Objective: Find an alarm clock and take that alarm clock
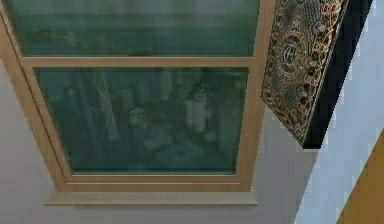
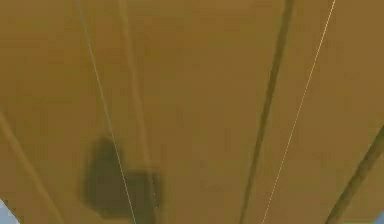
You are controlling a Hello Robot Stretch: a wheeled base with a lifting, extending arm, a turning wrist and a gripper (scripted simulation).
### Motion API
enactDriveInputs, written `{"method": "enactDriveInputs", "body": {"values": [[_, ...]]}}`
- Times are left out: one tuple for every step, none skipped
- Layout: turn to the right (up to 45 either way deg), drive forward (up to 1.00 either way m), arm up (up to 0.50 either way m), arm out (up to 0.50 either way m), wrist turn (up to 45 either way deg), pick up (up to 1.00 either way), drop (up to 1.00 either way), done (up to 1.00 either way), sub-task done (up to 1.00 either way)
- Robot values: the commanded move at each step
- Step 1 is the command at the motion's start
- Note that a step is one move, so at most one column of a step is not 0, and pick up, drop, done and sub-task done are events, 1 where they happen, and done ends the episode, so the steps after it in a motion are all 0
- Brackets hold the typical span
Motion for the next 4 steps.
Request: {"method": "enactDriveInputs", "body": {"values": [[-45.0, 0.00, 0.00, 0.00, 0.0, 0.00, 0.00, 0.00, 0.00], [-36.0, 0.00, 0.00, 0.00, 0.0, 0.00, 0.00, 0.00, 0.00], [0.0, 1.00, 0.00, 0.00, 0.0, 0.00, 0.00, 0.00, 0.00], [-6.0, 0.00, 0.00, 0.00, 0.0, 0.00, 0.00, 0.00, 0.00]]}}
